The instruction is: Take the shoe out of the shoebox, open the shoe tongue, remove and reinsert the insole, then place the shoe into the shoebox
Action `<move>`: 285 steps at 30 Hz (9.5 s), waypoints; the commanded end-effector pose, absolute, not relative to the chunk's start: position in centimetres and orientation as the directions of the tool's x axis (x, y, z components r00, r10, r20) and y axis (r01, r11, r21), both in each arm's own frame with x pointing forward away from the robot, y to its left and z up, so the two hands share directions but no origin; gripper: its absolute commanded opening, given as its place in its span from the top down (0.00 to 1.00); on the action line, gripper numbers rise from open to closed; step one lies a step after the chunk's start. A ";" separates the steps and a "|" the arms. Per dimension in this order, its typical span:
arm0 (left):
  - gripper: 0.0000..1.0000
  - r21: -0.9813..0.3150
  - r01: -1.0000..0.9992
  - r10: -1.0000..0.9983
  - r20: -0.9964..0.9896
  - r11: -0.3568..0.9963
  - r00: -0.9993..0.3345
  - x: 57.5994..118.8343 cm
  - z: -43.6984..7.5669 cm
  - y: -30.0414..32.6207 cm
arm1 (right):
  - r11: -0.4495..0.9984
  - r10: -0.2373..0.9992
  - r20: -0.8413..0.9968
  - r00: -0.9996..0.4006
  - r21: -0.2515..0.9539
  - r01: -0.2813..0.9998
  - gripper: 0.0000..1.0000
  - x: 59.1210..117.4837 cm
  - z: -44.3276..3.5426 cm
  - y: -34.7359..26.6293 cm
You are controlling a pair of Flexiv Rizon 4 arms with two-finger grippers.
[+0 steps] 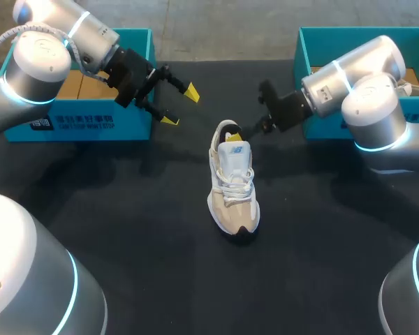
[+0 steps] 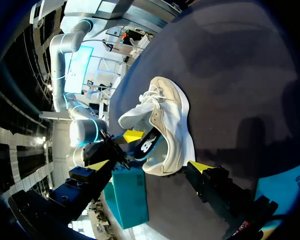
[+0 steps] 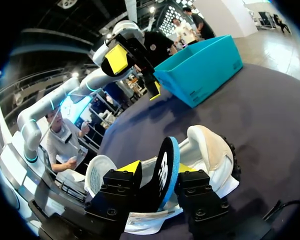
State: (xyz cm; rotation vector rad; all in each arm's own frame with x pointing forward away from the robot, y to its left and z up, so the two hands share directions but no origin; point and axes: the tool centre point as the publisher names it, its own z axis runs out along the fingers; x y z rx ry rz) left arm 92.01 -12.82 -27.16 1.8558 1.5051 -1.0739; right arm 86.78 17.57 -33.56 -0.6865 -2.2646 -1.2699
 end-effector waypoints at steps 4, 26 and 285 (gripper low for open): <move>0.00 -0.084 0.965 0.557 -0.827 -0.249 0.071 91.9 -27.1 -12.8 | 0.461 0.215 0.595 -0.774 0.637 0.618 1.00 87.1 -33.2 17.7; 0.00 -0.084 0.965 0.557 -0.827 -0.249 0.071 91.9 -27.1 -12.8 | 0.575 0.184 0.591 -0.785 0.584 0.574 1.00 87.2 -34.8 19.6; 0.00 -0.126 0.942 0.529 -0.846 -0.312 0.062 90.6 -15.5 -3.3 | -0.032 0.997 -0.070 0.018 -0.204 0.979 0.00 82.9 -34.9 17.9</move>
